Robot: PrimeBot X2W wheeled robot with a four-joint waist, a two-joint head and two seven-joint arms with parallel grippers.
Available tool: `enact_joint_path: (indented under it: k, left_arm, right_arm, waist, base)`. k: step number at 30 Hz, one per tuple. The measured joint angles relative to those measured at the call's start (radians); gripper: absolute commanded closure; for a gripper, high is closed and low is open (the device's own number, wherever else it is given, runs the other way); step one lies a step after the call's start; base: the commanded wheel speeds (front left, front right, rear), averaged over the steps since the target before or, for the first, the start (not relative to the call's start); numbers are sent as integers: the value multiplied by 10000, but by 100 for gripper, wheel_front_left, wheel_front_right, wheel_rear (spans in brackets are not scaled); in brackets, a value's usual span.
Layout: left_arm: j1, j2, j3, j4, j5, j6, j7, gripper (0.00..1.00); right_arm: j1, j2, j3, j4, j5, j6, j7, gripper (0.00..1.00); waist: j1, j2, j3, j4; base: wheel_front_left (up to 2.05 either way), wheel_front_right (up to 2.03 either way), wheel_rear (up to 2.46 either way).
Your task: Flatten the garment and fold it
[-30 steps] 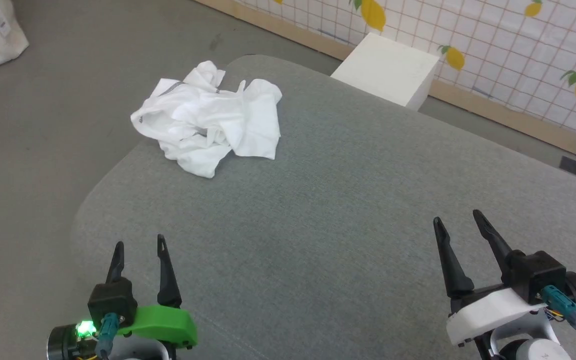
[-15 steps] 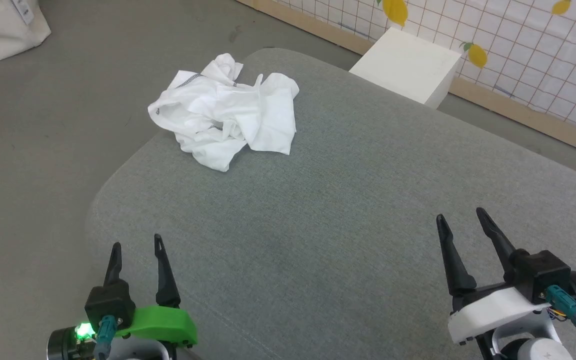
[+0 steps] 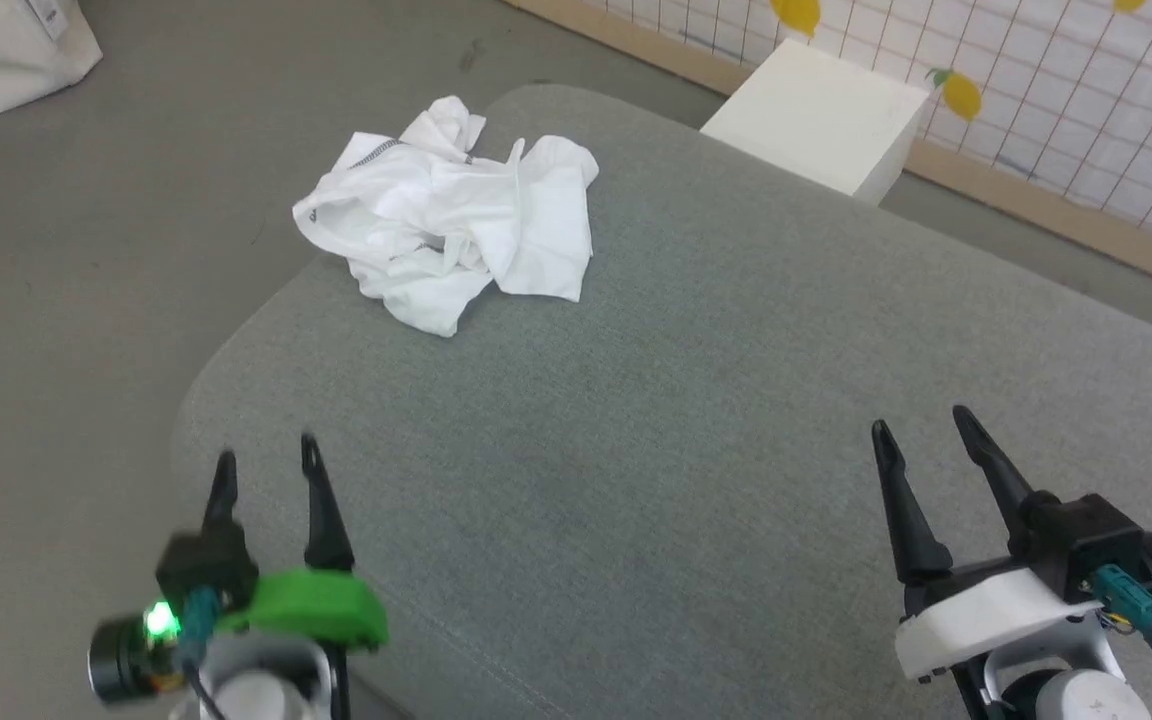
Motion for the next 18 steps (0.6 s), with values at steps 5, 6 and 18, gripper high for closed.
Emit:
enact_joint_path:
  k: [5, 6, 18]
  left_arm:
    - [-1813, 61, 140, 821, -535, -464, 418, 0]
    - [-2267, 75, 205, 1043, -617, -546, 522, 0]
    - [-6543, 1279, 1308, 2936, -1779, -918, 2801, 0]
  right_arm:
    - [-410, -190, 182, -407, -132, 0, 272, 0]
    - [-534, -305, 224, -531, -132, 0, 337, 0]
    - [-2089, -1484, 575, -1294, 293, 0, 541, 0]
  waist:
    - [1, 0, 516, -147]
    - [1, 0, 669, -196]
    - [3, 0, 3109, -1332]
  base:
    - [0, 0, 0]
    - [0, 0, 0]
    - [0, 0, 0]
